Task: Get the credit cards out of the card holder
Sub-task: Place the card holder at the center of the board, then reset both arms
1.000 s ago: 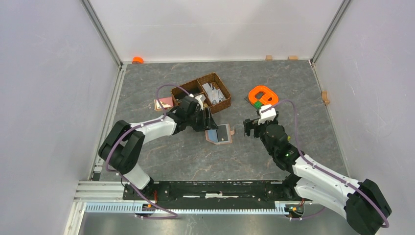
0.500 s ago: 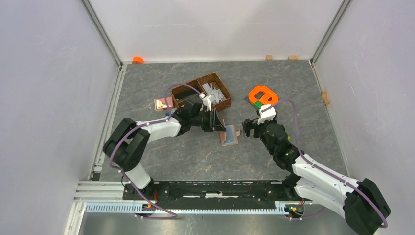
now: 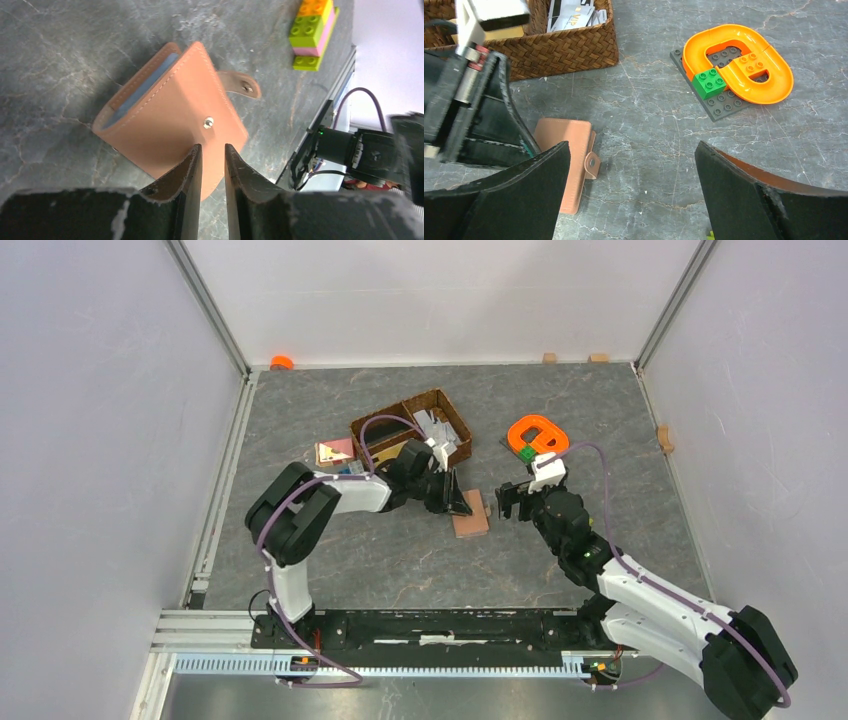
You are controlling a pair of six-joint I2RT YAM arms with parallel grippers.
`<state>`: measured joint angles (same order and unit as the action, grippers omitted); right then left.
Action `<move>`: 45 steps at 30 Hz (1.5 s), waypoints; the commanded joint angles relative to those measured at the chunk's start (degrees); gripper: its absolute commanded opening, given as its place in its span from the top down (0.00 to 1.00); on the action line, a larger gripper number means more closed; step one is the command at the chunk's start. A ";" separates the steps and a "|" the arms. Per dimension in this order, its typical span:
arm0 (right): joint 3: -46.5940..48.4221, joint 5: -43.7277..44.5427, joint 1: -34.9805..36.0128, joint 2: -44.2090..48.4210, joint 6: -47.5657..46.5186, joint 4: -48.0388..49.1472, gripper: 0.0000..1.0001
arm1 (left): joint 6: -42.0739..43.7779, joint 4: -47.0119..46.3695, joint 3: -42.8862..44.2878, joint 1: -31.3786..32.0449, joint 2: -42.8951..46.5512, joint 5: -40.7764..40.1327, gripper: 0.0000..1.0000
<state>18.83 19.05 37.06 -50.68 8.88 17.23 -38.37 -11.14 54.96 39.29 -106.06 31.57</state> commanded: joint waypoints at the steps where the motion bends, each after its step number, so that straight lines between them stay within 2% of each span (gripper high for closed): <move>1: -0.95 -1.35 -0.74 1.50 0.86 3.41 0.02 | 1.76 2.23 3.91 0.61 -5.59 -1.39 0.71; 5: -2.60 -2.68 -1.82 3.85 0.28 5.53 0.02 | 1.55 2.87 5.11 0.64 -9.05 -3.86 0.73; 8: -3.54 -3.67 -3.31 5.54 0.20 5.96 0.02 | 1.95 2.45 3.69 0.67 -6.32 -4.98 0.73; 11: -4.11 -4.81 -5.49 7.06 -0.01 6.14 0.02 | 4.01 2.51 1.04 0.54 1.24 -5.85 0.72; 15: -4.65 -5.62 -7.57 9.49 -2.94 7.30 0.02 | 8.25 5.76 -2.22 0.40 14.07 -8.74 0.66; 18: -5.07 -4.00 -9.64 9.79 -5.33 8.14 0.02 | 10.97 7.86 -5.65 -0.03 23.32 -16.93 0.52; 20: -6.11 -3.86 -11.97 9.74 -6.13 9.17 0.02 | 11.73 8.94 -8.17 -0.88 29.51 -22.68 0.26; 21: -6.75 -4.24 -13.07 9.86 -6.48 10.15 0.02 | 11.80 9.03 -9.58 -1.61 31.83 -25.70 0.10; 22: -7.41 -4.53 -13.85 10.19 -7.12 11.30 0.02 | 11.85 9.07 -10.65 -2.20 34.44 -27.85 0.01; 26: -8.61 -2.52 -15.55 11.17 -11.62 12.75 0.02 | 11.46 9.63 -13.42 -4.74 40.03 -35.11 0.00; 29: -10.19 0.76 -16.61 9.97 -17.59 15.59 0.02 | 13.54 9.63 -14.91 -5.24 43.06 -45.12 0.00; 33: -12.15 -2.80 -21.86 4.20 -18.39 20.43 0.02 | 20.57 0.78 -22.13 -5.74 48.05 -57.74 0.00; 35: -11.88 -5.12 -24.82 0.23 -17.68 21.30 0.02 | 23.53 -4.04 -25.16 -7.12 49.79 -59.50 0.00; 37: -12.51 -6.81 -26.88 -3.80 -18.29 24.14 0.02 | 26.84 -3.88 -25.70 -8.79 49.88 -59.22 0.00; 41: -14.20 -6.42 -29.01 -13.03 -18.84 33.69 0.02 | 34.14 -10.22 -29.00 -10.31 45.77 -63.15 0.00; 43: -16.41 -8.01 -30.10 -15.55 -18.61 40.39 0.02 | 34.46 -12.46 -30.55 -12.27 44.30 -66.34 0.00; 45: -16.67 -9.33 -31.28 -15.90 -19.22 41.75 0.02 | 33.06 -12.89 -31.29 -15.54 44.35 -66.17 0.00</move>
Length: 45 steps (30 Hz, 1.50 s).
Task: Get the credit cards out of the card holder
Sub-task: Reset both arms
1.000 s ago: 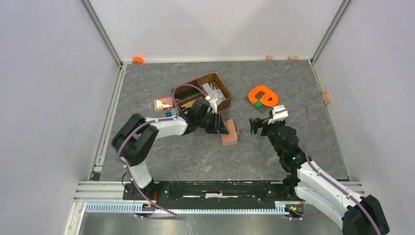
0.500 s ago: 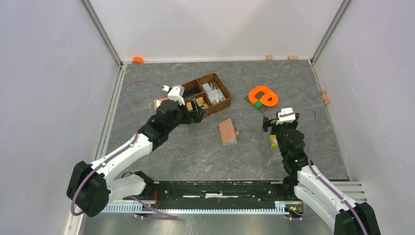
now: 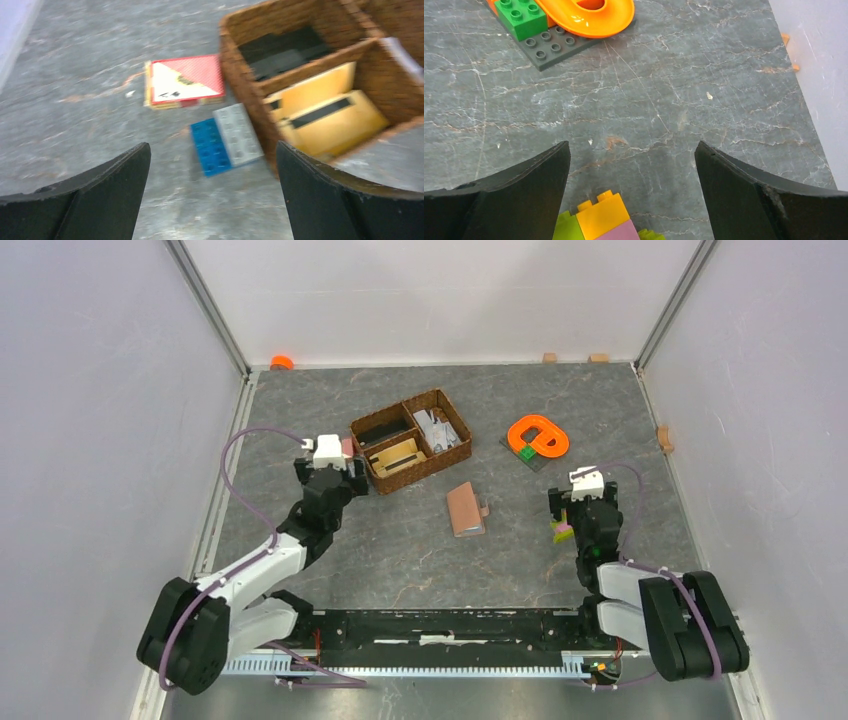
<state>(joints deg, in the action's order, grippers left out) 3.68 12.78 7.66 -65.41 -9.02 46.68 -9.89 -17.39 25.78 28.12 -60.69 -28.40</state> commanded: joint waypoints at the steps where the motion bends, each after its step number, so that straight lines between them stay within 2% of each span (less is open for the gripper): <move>1: -1.76 -4.61 -2.44 -1.00 -1.80 13.02 0.02 | 4.76 -6.92 -2.47 -5.33 -0.63 -4.87 0.00; 3: -2.06 -6.33 -3.61 -1.29 -2.60 15.84 0.07 | 5.43 -8.75 -4.03 -6.32 0.89 -4.63 0.00; 4: -0.59 -5.10 -3.66 -1.93 -2.15 13.92 0.07 | 6.79 -11.42 -5.96 -6.57 1.83 -4.24 0.00; 6: 3.65 -4.71 -3.54 -5.14 -1.99 8.62 0.07 | 9.76 -23.14 -11.79 -6.77 1.58 -3.40 0.00; 8: 4.97 -5.43 -3.54 -8.07 -2.57 7.69 0.07 | 11.69 -35.46 -16.14 -8.37 -3.06 -1.12 0.00; 9: 2.14 -4.56 -3.54 -9.00 -2.32 12.25 0.07 | 10.77 -36.45 -15.81 -9.49 -6.48 -1.41 0.00; 10: -1.53 -2.27 -3.58 -10.59 -1.37 22.32 0.07 | 10.46 -37.60 -14.79 -10.24 -9.33 -2.30 0.00; 12: -11.15 0.85 -3.35 -13.64 -0.41 40.24 0.03 | 10.50 -32.49 -12.46 -10.90 -10.03 -1.21 0.02; 13: -11.29 1.28 -3.03 -14.10 -0.76 40.89 0.03 | 10.45 -33.03 -12.65 -11.80 -9.87 0.53 0.02; 15: -7.99 0.90 -2.83 -12.86 -1.08 32.24 0.05 | 8.87 -32.67 -11.95 -12.92 -10.70 0.72 0.02; 17: -9.83 2.96 -2.83 -13.51 -0.09 37.17 0.03 | 8.67 -31.61 -11.07 -13.61 -11.40 0.34 0.06; 19: -10.73 8.10 -2.91 -12.92 2.45 37.91 0.02 | 8.16 -34.60 -12.66 -13.70 -11.08 -2.49 0.05; 21: -13.19 9.46 -2.93 -12.91 2.71 42.45 0.02 | 8.10 -34.84 -13.12 -13.79 -10.50 -2.49 0.04; 23: -15.37 8.54 -2.87 -13.20 2.15 47.32 0.02 | 8.81 -35.69 -12.72 -13.86 -11.48 -2.45 0.05; 24: -15.60 4.85 -2.86 -13.55 0.88 48.18 0.02 | 9.00 -35.27 -12.32 -13.96 -11.76 -2.40 0.05; 26: -15.13 -1.51 -2.83 -13.44 -1.67 47.35 0.02 | 9.56 -34.18 -11.19 -14.67 -12.61 -0.98 0.04; 29: -13.82 -3.83 -2.85 -13.50 -2.58 44.93 0.02 | 9.80 -34.52 -10.23 -16.44 -14.22 1.40 0.07; 30: -12.93 -3.81 -2.83 -13.40 -2.59 42.82 0.02 | 9.81 -37.46 -12.23 -17.24 -15.18 4.50 0.07; 32: -9.25 -1.98 -2.84 -13.35 -1.95 35.91 0.02 | 9.20 -56.49 -17.02 -19.98 -22.48 7.33 0.02; 33: -7.28 -1.48 -2.85 -13.50 -1.52 32.01 0.02 | 9.61 -58.58 -16.70 -20.36 -25.21 8.61 0.01; 34: -8.32 -1.24 -2.83 -13.09 -1.57 33.06 0.02 | 9.80 -54.46 -15.06 -20.47 -25.30 11.13 0.01; 36: -9.30 -1.08 -2.87 -13.74 -1.62 36.58 0.02 | 10.67 -39.09 -9.34 -21.88 -22.69 16.61 0.05; 37: -8.50 -1.33 -2.87 -13.43 -1.77 34.47 0.02 | 10.50 -43.36 -10.29 -22.80 -23.77 16.07 0.00; 38: -7.76 -1.74 -2.83 -13.39 -1.87 32.86 0.02 | 8.43 -43.93 -10.25 -22.91 -24.22 14.03 0.00; 39: -7.94 -1.81 -2.84 -13.48 -1.80 33.44 0.02 | 8.14 -41.91 -10.14 -22.93 -23.29 14.11 0.00; 45: -8.16 -1.76 -2.87 -13.52 -1.75 33.85 0.02 | 8.26 -43.33 -10.29 -22.89 -23.90 13.96 0.00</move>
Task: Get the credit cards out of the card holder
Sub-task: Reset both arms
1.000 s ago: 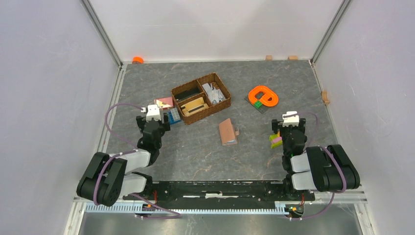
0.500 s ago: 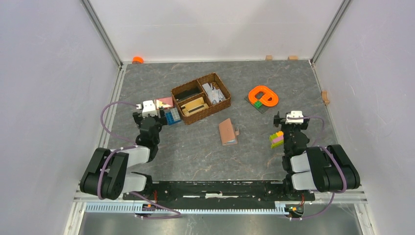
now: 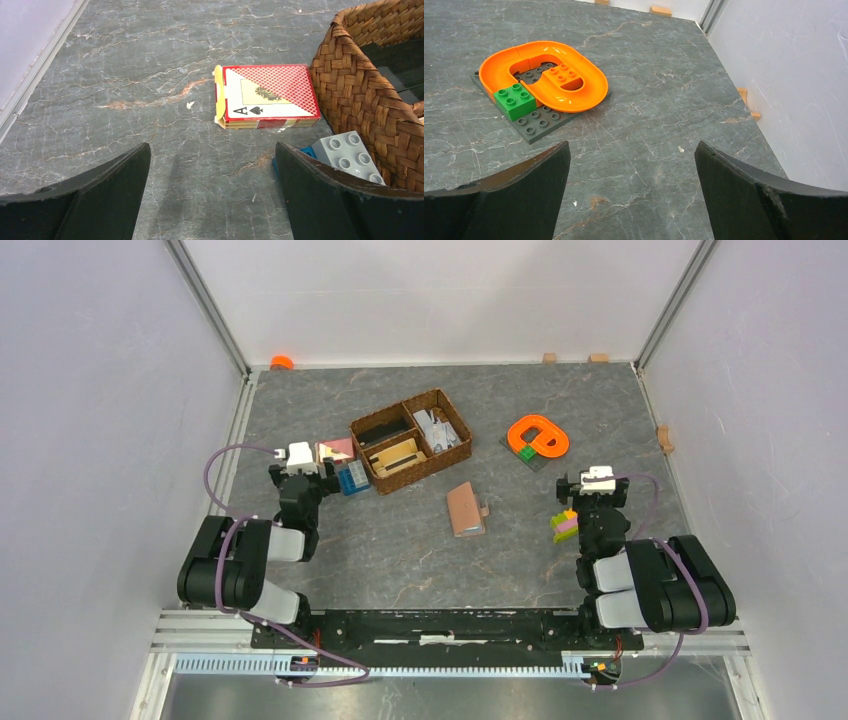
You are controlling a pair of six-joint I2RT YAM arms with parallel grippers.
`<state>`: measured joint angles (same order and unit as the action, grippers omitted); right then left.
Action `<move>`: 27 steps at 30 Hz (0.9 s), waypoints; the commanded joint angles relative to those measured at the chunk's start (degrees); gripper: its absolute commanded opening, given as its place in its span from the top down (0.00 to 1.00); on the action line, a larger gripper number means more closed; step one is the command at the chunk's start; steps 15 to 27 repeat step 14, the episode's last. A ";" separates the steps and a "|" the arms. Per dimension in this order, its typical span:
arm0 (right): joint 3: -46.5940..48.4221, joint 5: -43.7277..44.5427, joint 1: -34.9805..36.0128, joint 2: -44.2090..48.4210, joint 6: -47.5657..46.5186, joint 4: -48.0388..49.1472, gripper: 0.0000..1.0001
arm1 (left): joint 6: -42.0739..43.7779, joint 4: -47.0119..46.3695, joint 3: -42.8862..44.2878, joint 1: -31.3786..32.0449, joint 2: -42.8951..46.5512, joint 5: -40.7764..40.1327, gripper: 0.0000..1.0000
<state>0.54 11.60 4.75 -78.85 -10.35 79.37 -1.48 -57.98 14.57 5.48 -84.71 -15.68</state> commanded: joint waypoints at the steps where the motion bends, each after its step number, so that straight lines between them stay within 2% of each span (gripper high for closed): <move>1: -5.03 -0.60 0.05 -0.11 -0.46 1.14 0.02 | -0.19 -2.45 1.02 -0.29 0.16 1.21 0.00; 27: -5.06 -0.52 0.08 -0.11 -0.29 1.24 0.02 | -0.20 -2.22 1.16 -0.26 0.10 1.31 0.00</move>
